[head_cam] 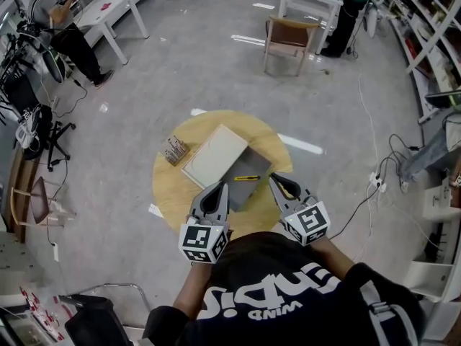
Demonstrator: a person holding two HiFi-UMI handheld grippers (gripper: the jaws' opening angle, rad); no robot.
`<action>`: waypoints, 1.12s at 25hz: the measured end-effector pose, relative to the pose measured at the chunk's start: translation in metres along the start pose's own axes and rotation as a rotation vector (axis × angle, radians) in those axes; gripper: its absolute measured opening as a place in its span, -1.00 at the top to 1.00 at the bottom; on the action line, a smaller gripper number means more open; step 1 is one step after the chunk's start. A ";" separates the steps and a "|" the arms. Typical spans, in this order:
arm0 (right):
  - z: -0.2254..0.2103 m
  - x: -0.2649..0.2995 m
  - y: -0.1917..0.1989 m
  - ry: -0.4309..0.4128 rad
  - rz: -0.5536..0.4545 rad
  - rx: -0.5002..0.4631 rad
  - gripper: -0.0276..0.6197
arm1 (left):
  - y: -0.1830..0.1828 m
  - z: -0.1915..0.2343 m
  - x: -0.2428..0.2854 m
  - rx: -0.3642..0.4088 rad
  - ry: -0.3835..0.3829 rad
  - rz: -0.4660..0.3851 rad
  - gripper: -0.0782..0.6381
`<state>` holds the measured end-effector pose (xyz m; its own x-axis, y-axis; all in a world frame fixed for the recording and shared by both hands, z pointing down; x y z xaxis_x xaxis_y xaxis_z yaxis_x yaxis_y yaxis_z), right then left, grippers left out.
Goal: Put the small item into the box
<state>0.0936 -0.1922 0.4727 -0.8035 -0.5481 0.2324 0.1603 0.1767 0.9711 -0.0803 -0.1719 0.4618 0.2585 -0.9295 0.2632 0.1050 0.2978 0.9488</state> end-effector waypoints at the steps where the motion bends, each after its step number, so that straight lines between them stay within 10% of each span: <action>1: 0.000 -0.003 0.002 0.009 -0.020 0.018 0.88 | 0.001 0.000 -0.001 0.002 0.000 0.001 0.77; 28: -0.005 -0.023 0.005 0.095 -0.079 0.105 0.91 | 0.009 -0.003 -0.017 0.027 -0.002 -0.006 0.77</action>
<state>0.1157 -0.1827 0.4730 -0.7525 -0.6379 0.1639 0.0339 0.2111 0.9769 -0.0805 -0.1526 0.4654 0.2557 -0.9316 0.2583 0.0803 0.2867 0.9546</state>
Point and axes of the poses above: the fingertips, and each gripper's own axes: x forward along the fingers, z to its left, y out of its underside, the point moved 5 cm from there along -x, backward along the fingers, and after that the axes turned 15 degrees about -y, right-handed, at the moved point
